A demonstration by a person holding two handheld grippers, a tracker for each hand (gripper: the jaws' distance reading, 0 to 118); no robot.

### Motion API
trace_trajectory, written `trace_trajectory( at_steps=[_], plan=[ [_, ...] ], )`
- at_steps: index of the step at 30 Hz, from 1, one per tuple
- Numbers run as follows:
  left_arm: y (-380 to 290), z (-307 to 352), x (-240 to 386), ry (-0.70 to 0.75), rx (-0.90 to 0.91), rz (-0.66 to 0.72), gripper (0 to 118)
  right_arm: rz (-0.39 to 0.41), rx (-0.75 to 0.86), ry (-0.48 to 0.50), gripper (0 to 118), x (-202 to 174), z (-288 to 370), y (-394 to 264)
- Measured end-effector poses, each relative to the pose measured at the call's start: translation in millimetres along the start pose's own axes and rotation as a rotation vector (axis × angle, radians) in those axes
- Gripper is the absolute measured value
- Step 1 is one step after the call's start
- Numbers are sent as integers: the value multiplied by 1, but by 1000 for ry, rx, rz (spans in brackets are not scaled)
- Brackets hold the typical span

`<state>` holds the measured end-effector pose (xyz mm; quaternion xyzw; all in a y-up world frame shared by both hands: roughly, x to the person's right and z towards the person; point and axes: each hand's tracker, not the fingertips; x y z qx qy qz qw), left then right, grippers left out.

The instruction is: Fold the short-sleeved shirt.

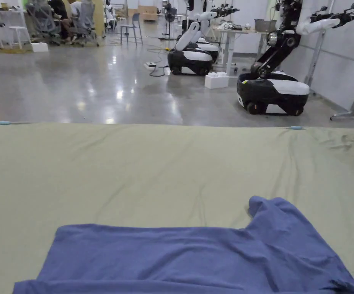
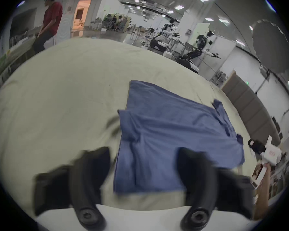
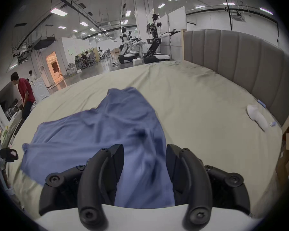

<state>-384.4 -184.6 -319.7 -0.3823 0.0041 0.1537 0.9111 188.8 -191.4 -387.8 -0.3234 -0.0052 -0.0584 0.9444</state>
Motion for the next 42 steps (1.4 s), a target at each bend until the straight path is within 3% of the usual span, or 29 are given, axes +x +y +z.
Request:
trace_trajectory(
  at_steps=[1,2,3,5,10,11,13,14,18,19,20,22,23,24,25,26,27,30,33,36,40,42],
  plan=[
    [-9,9,4,19,15,-25,24,9,-35,13,30,-1,11,-10],
    [-21,18,8,84,15,-25,0,46,-43,12,3,-7,23,-29],
    [-27,21,6,125,0,-14,0,50,-31,2,3,-11,33,-38],
    [-42,31,3,74,-18,56,0,106,-121,30,3,-21,49,-59],
    [-41,7,-31,95,48,135,0,20,-174,98,3,-33,56,-84],
    [-36,6,-29,85,66,142,9,15,-174,99,3,-30,53,-82],
    [-28,-10,-37,54,87,157,76,6,-165,92,3,-33,53,-79],
    [-24,-17,-39,42,70,161,93,3,-160,93,3,-34,54,-78],
    [-19,-46,-25,7,-67,87,92,12,-128,102,3,-37,61,-65],
    [-20,-53,-18,2,-87,47,88,19,-125,98,3,-36,61,-62],
    [-22,-59,-14,-3,-110,11,76,24,-122,92,3,-35,62,-59],
    [-26,-68,-3,148,-138,-98,72,29,-117,77,3,-35,62,-56],
    [-25,-62,0,181,-127,-132,61,28,-113,71,3,-32,62,-55],
    [-25,-54,1,110,-103,-90,47,21,-105,62,3,-30,62,-53],
    [-23,-46,3,84,-91,-58,21,3,-92,51,3,-28,61,-52],
    [-23,-38,6,15,-77,-4,9,-29,-66,44,3,-24,60,-51],
    [-23,-35,9,17,-79,-1,9,-68,-46,50,12,-19,58,-50],
    [-26,-42,14,74,-113,-90,9,-154,-75,78,82,-2,43,-43],
    [-31,-56,9,75,-159,-46,9,-142,-99,40,83,7,26,-34],
    [-32,-54,5,49,-142,19,9,-17,-153,-33,83,9,4,-25],
    [-32,-53,1,23,-139,50,9,61,-245,1,81,8,-36,-24],
    [-32,-52,3,26,-141,59,9,118,-329,-31,68,4,-58,-28]
  ],
)
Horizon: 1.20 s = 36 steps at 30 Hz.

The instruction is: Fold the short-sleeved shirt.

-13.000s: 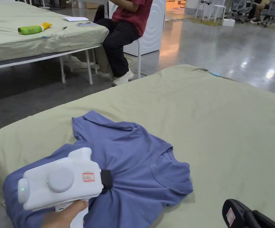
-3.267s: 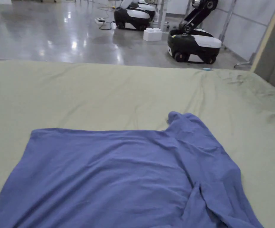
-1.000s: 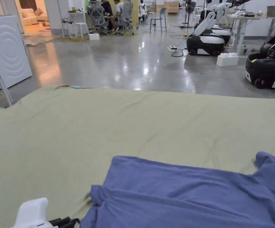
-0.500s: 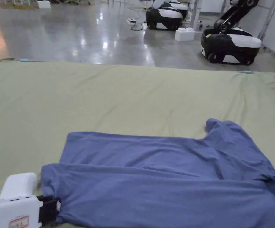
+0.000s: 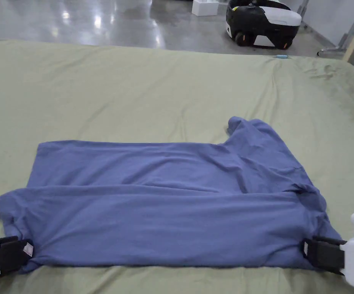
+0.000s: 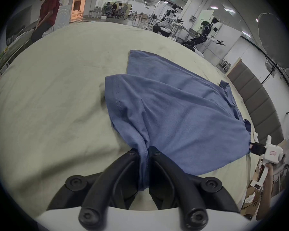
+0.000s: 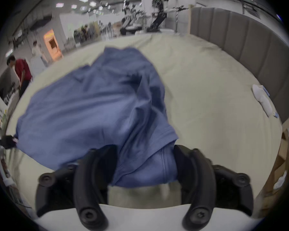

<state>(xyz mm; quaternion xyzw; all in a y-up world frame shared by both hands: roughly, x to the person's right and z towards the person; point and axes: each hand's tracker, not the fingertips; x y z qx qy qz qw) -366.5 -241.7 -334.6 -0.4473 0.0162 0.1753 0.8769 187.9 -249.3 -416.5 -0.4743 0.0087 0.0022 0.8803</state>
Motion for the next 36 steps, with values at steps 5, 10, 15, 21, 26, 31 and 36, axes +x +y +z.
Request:
trace_trajectory(
  at_steps=[5,10,15,21,26,31,36],
  plan=[
    [4,15,12,40,15,-41,9,-8,22,70,7,-8,22,8],
    [13,55,20,-22,70,-47,9,51,21,34,7,-12,46,3],
    [8,107,24,-77,120,-66,8,-11,61,87,7,1,95,-7],
    [-29,145,4,-9,118,-39,8,-64,18,38,7,20,138,-46],
    [-87,119,-15,74,-38,11,8,-161,-115,47,7,24,125,-97],
    [-106,94,-18,97,-75,-6,8,-141,-128,10,8,10,107,-109],
    [-99,115,-35,-13,-48,93,92,-129,-55,32,69,12,135,-104]
  ],
)
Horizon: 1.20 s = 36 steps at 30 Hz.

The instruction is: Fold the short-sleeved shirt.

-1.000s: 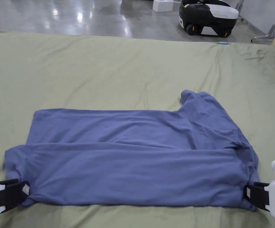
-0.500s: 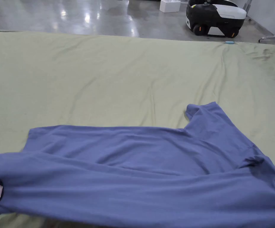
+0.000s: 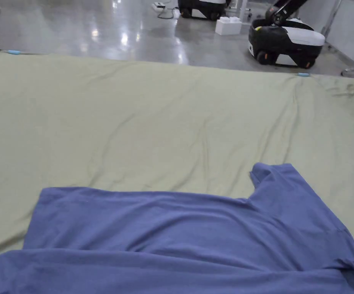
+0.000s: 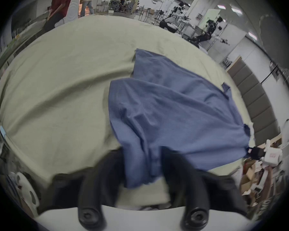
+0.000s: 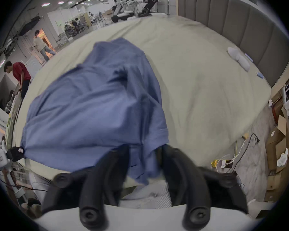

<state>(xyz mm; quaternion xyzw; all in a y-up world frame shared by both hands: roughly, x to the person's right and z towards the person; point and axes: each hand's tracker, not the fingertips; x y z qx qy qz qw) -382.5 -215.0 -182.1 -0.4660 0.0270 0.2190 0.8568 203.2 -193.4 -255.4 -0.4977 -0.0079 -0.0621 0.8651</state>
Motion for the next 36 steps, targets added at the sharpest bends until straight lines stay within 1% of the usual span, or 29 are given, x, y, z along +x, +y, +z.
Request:
trace_trajectory(
  at_steps=[1,3,4,5,6,7,8,9,10,11,14,15,17,18,19,20,21,22,23,26,27,28,29,30,31,32,34,35,36],
  plan=[
    [-1,10,-1,-6,10,30,91,4,63,46,72,-3,15,0],
    [0,34,-2,-39,96,71,90,23,169,110,72,-11,41,0],
    [-1,45,1,-37,138,85,89,29,186,116,72,-16,49,1],
    [-1,57,5,-47,184,80,82,32,169,112,72,-16,51,1],
    [3,63,7,-56,213,68,35,56,160,133,65,-21,52,2],
    [7,64,10,-26,238,62,0,101,163,160,38,-27,51,2],
    [11,65,13,15,276,60,0,153,177,146,2,-37,46,0],
    [21,66,14,3,255,45,0,171,172,138,2,-44,41,0],
    [30,63,13,-19,269,31,0,210,134,153,2,-49,36,1],
    [42,59,13,-39,271,25,0,211,142,177,2,-53,31,1],
    [78,24,20,-77,270,1,0,141,124,286,2,-63,21,13],
    [95,11,23,-63,274,-12,0,122,129,300,2,-64,17,16],
    [133,-16,25,-34,278,-77,0,113,113,304,2,-67,10,26],
    [151,-35,24,-34,276,-71,0,111,109,299,2,-68,7,30],
    [169,-56,21,-35,267,-71,2,112,103,294,2,-69,4,33],
    [184,-76,15,-55,237,-49,24,119,99,283,2,-69,1,35],
    [198,-93,11,-72,210,-26,76,127,92,270,2,-71,0,38],
    [208,-112,7,-71,172,15,103,129,87,262,2,-72,-1,42],
    [213,-126,3,-49,127,32,105,128,83,256,2,-71,-2,44],
    [218,-150,-3,-16,54,14,103,123,76,245,2,-69,-2,51],
    [215,-155,-2,-5,12,-16,98,120,74,240,2,-68,-4,54],
    [210,-157,1,-1,-29,-61,91,119,70,235,2,-66,-6,58],
    [204,-157,8,42,-4,-128,75,123,71,225,2,-67,-5,62],
    [198,-150,15,117,43,-208,41,130,70,214,2,-67,-7,66],
    [196,-146,19,155,40,-247,8,135,67,201,2,-66,-9,70],
    [194,-140,19,145,50,-245,4,139,64,188,2,-65,-12,75],
    [191,-129,17,45,67,-159,4,147,66,164,2,-62,-17,90],
    [191,-125,17,33,64,-147,4,147,80,151,2,-59,-22,100],
    [190,-123,20,-13,44,-143,4,133,105,138,2,-54,-27,112]
  ],
)
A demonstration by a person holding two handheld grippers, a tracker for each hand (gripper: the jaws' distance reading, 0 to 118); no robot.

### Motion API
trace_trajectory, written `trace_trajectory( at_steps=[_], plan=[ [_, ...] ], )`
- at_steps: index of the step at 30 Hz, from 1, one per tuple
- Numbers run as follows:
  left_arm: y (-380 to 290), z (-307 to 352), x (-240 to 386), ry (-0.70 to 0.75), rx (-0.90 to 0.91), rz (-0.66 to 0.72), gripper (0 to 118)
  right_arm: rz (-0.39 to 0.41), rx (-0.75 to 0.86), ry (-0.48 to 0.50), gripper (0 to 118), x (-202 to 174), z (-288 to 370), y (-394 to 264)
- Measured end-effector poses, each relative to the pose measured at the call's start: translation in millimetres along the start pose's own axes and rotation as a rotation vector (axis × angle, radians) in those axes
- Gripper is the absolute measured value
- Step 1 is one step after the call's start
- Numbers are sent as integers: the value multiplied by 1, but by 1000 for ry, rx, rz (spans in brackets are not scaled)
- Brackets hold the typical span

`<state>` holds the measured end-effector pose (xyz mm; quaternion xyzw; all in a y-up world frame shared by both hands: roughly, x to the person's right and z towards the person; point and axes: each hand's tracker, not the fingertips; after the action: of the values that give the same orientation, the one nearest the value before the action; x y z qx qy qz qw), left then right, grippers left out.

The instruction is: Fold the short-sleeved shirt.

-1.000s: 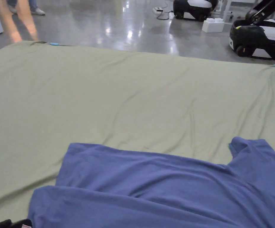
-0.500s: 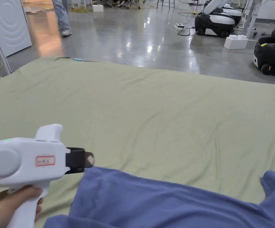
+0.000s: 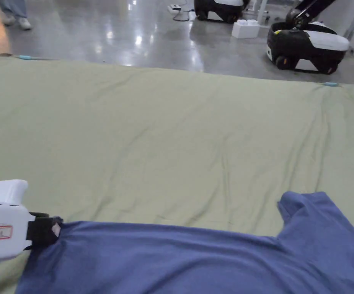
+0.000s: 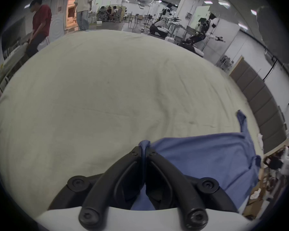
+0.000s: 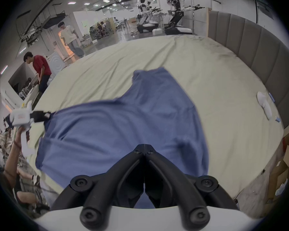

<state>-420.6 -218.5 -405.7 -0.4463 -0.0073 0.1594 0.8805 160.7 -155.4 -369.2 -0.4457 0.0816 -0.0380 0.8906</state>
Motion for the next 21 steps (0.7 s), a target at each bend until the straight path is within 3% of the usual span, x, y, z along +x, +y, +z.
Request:
trace_trajectory(
  at_steps=[2,3,4,5,6,9,13,15,18,19,20,21],
  plan=[
    [-3,1,6,-10,-6,-1,4,-59,63,-1,3,13,-11,22],
    [-4,-2,8,-4,-15,-8,4,-107,88,22,14,23,-19,34],
    [-4,-6,9,4,-26,-22,4,-134,97,37,38,33,-29,45],
    [-4,-11,10,19,-41,-31,4,-159,98,56,74,38,-37,56],
    [-5,-16,9,37,-61,-36,4,-173,71,69,93,44,-48,66],
    [-8,-25,11,39,-71,-28,4,-192,7,30,93,58,-83,92],
    [-6,-22,8,22,-72,6,4,-50,-121,-175,92,68,-129,109],
    [-6,-22,9,18,-75,15,4,-13,-212,-217,87,70,-147,107],
    [-5,-22,13,26,-78,14,4,-9,-279,-162,66,75,-164,99],
    [-5,-22,15,32,-78,11,4,17,-239,-194,44,71,-157,100],
    [-4,-21,17,42,-76,4,4,18,-253,-170,6,68,-152,104],
    [-5,-20,20,61,-65,-8,4,16,-238,-149,4,65,-148,105]
  ],
)
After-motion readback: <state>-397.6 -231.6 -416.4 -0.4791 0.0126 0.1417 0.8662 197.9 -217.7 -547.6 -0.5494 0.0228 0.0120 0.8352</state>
